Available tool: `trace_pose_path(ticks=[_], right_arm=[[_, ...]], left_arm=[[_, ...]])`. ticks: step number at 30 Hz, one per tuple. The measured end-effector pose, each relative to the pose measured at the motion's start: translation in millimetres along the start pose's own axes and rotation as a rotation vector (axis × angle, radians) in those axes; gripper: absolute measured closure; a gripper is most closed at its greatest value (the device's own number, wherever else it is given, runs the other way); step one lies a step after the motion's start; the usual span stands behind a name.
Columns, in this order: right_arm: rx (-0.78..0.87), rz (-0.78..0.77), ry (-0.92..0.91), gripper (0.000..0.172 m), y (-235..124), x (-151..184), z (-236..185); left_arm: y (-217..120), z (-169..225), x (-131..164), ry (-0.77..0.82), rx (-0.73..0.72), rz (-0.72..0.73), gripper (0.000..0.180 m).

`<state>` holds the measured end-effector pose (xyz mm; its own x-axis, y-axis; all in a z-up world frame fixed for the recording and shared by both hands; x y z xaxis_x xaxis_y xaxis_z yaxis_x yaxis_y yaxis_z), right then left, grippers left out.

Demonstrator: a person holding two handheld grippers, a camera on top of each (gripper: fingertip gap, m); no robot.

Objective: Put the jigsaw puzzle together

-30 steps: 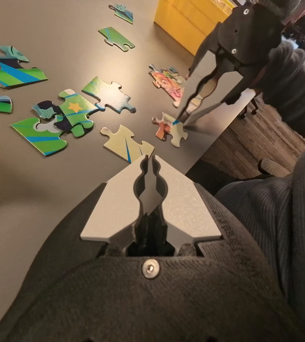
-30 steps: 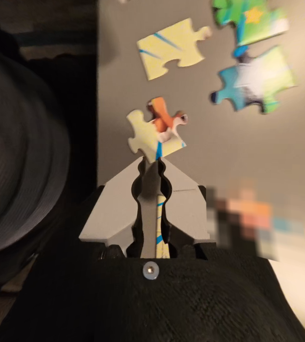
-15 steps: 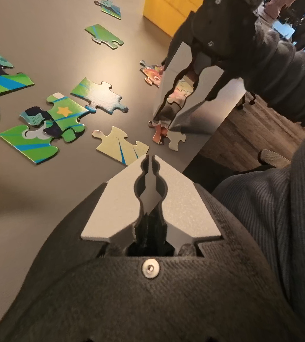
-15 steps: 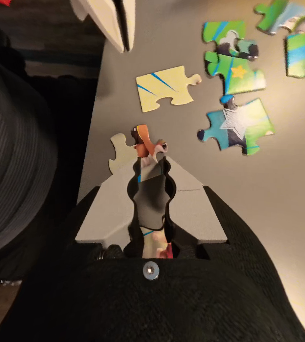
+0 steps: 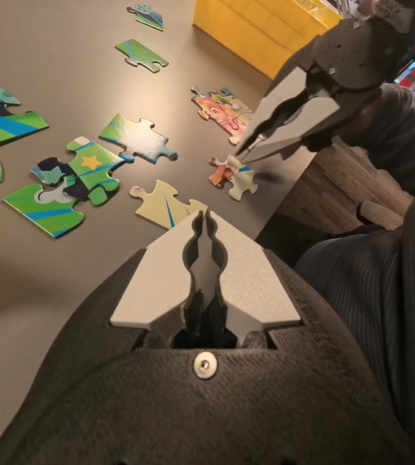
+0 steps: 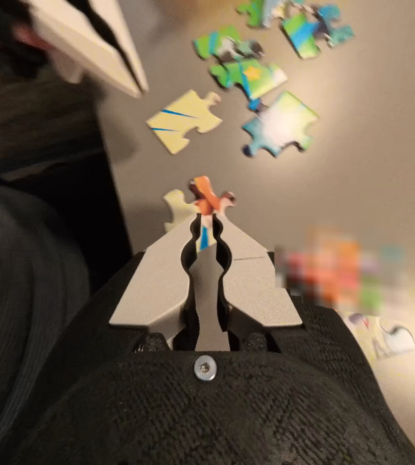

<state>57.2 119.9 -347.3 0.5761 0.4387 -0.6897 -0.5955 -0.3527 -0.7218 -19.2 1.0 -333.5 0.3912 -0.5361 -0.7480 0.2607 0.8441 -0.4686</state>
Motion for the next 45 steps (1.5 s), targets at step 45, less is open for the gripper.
trace_pose_path(ticks=[45], right_arm=[[0.239, 0.018, 0.113, 0.134, 32, -22, -22]], left_arm=[[-1, 3, 2, -0.013, 0.008, 0.012, 0.180]])
Point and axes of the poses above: each gripper's, where its closed fingertips meet, y out along the fingers, x out of its underside, z = x × y across the jaws, the point moved 3 cm from there along -y, back along the fingers, and after that the axes turned 9 degrees about -y, right-handed, at the moved point
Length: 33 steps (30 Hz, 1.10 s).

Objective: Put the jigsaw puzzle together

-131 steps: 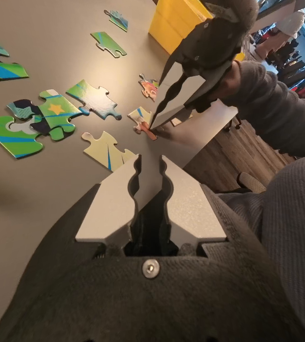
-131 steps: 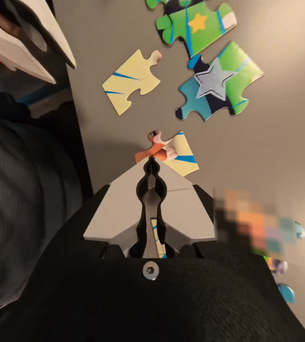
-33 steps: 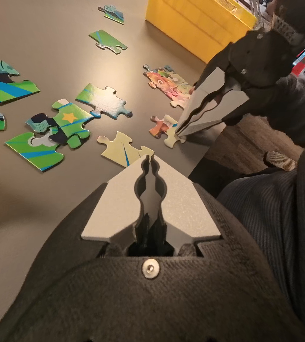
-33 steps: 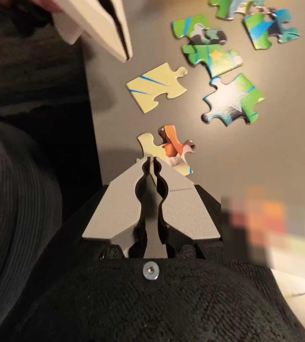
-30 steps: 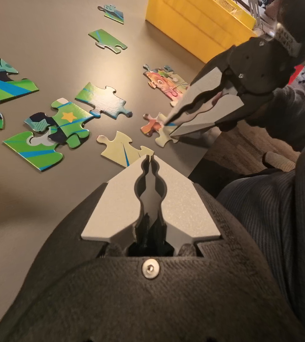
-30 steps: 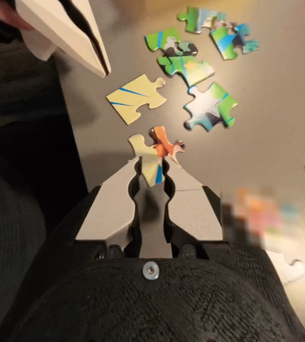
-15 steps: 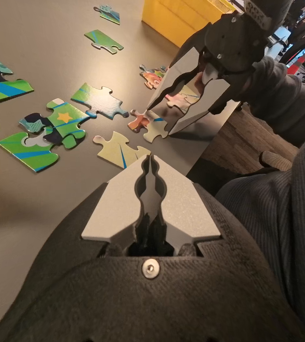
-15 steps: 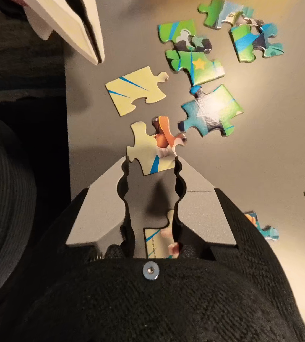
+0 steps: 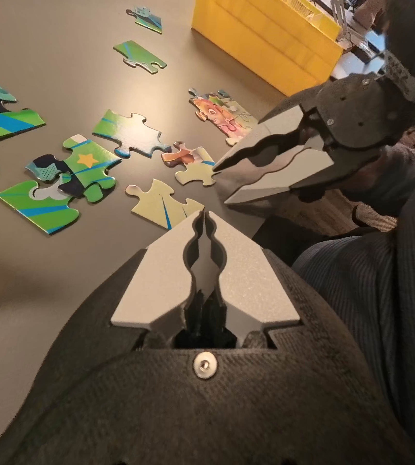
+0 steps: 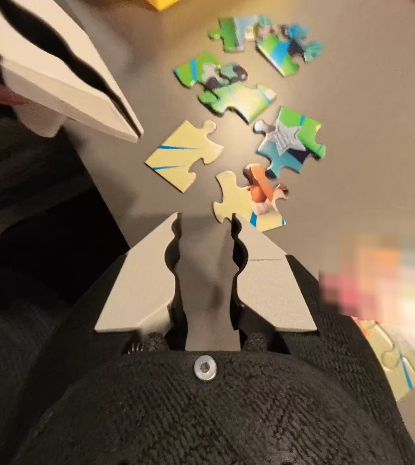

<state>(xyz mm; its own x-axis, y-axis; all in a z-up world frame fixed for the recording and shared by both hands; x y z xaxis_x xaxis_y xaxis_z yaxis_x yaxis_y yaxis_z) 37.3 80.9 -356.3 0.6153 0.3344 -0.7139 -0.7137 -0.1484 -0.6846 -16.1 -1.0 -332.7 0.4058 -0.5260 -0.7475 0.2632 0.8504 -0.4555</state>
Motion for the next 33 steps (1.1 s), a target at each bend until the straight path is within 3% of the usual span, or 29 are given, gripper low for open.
trace_pose_path(ticks=[2, 8, 13, 18, 20, 23, 29, 33], right_arm=[[-0.021, 0.077, -0.033, 0.132, -5, -6, 5], [-0.157, 0.074, 0.035, 0.101, 3, -1, 33], [-0.212, 0.000, 0.021, 0.104, 5, 5, 35], [-0.391, -0.037, -0.005, 0.112, -10, 6, -2], [-0.383, -0.033, -0.029, 0.112, -14, 6, -3], [-0.216, 0.046, -0.027, 0.112, -21, -1, 26], [0.501, 0.274, -0.080, 0.109, -75, 3, 150], [0.661, 0.378, 0.031, 0.115, -93, 27, 203]], left_arm=[[-2, 0, -1, 0.004, -0.002, 0.001, 0.180], [-4, 0, -1, 0.003, -0.005, 0.005, 0.180], [-3, 1, -1, 0.006, -0.005, 0.004, 0.180], [-4, 0, -1, -0.005, -0.002, 0.009, 0.180], [-4, -1, -2, -0.004, 0.000, 0.010, 0.180], [-3, 0, -6, 0.004, -0.001, 0.022, 0.180], [-10, -6, -17, 0.033, -0.066, 0.128, 0.178], [-20, -12, -27, 0.039, -0.124, 0.222, 0.178]])
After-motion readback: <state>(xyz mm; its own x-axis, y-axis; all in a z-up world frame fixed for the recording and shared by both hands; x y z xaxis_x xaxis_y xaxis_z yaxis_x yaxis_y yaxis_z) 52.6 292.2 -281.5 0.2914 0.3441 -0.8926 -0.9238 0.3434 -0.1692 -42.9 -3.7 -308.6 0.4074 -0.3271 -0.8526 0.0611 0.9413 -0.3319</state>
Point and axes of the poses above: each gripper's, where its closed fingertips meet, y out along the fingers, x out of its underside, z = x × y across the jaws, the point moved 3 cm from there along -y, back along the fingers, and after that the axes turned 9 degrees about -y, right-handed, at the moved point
